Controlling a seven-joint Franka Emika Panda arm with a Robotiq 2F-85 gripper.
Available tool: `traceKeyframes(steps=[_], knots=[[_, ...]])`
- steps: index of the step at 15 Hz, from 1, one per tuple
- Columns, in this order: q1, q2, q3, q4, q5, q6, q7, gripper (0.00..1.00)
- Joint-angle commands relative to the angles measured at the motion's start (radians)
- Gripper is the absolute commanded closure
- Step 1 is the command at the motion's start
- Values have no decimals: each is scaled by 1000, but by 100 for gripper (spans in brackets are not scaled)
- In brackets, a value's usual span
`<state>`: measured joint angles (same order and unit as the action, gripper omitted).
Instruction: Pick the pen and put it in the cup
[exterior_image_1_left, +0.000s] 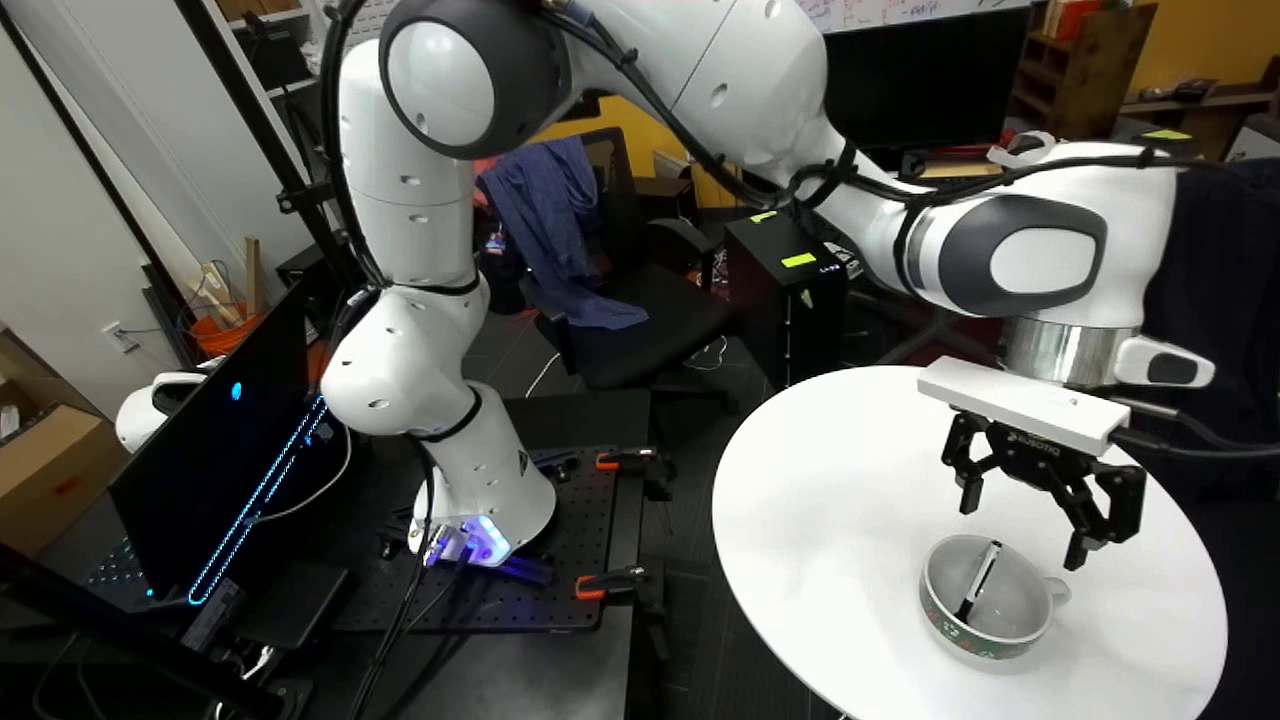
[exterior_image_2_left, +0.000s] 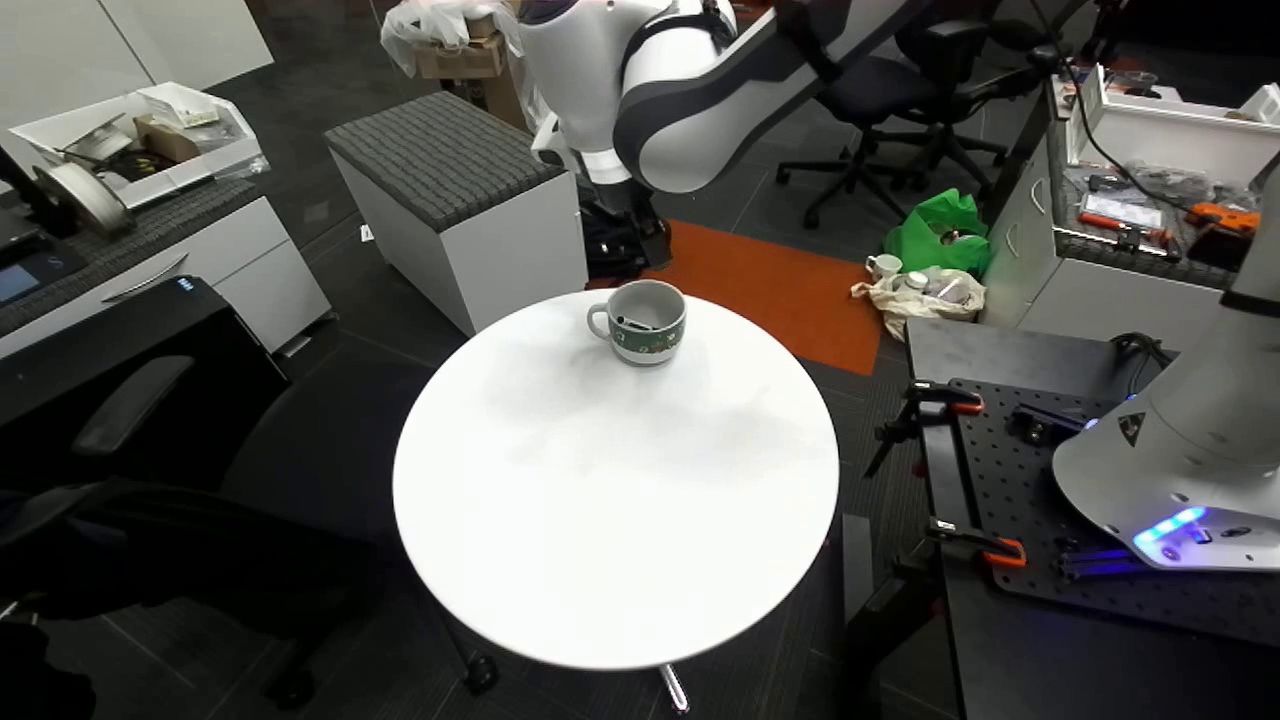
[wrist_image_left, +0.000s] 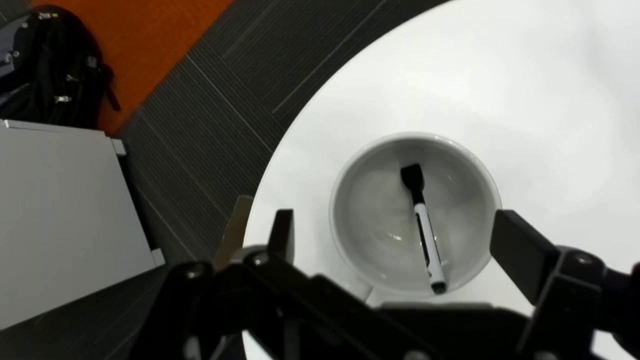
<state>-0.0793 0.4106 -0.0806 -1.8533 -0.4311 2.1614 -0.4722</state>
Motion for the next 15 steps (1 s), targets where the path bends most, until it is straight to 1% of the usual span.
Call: traceKeyframes(steps=[1, 5, 8, 9, 11, 15], knots=[[-44, -81, 40, -91, 97, 160, -17, 0], [-61, -114, 70, -174, 197, 371, -42, 0], [-78, -124, 107, -218, 275, 480, -93, 0], [-50, -81, 75, -159, 227, 423, -39, 0], [-55, -87, 88, -179, 249, 455, -54, 0], [-58, -92, 90, -183, 251, 457, -54, 0]])
